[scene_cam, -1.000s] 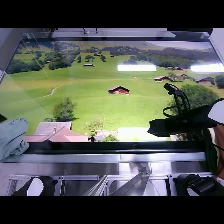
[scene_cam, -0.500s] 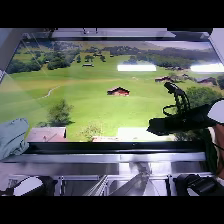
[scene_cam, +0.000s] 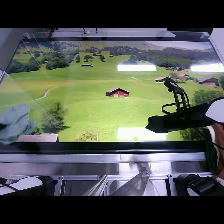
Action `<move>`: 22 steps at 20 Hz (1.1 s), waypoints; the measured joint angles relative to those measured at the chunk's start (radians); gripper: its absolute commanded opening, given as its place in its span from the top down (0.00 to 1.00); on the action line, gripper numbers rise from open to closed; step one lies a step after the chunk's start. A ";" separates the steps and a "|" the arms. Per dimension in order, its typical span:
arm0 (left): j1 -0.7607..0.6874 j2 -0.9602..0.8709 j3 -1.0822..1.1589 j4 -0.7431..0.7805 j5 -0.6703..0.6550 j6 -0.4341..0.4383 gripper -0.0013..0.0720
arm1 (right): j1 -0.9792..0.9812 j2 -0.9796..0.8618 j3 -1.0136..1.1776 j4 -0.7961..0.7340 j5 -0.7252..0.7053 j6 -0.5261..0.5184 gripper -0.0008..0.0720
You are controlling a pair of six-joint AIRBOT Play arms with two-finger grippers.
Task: Fold the shirts.
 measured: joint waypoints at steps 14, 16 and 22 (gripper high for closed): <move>-0.438 0.064 0.221 0.086 -0.117 0.019 0.00 | 0.000 -0.005 0.000 0.001 -0.013 0.000 0.96; -0.429 0.064 0.221 0.136 -0.112 0.014 0.00 | 0.000 -0.005 0.000 0.001 -0.014 0.000 0.95; -0.296 0.064 0.221 0.230 -0.121 0.006 0.01 | 0.000 -0.005 0.000 0.000 -0.014 -0.011 0.96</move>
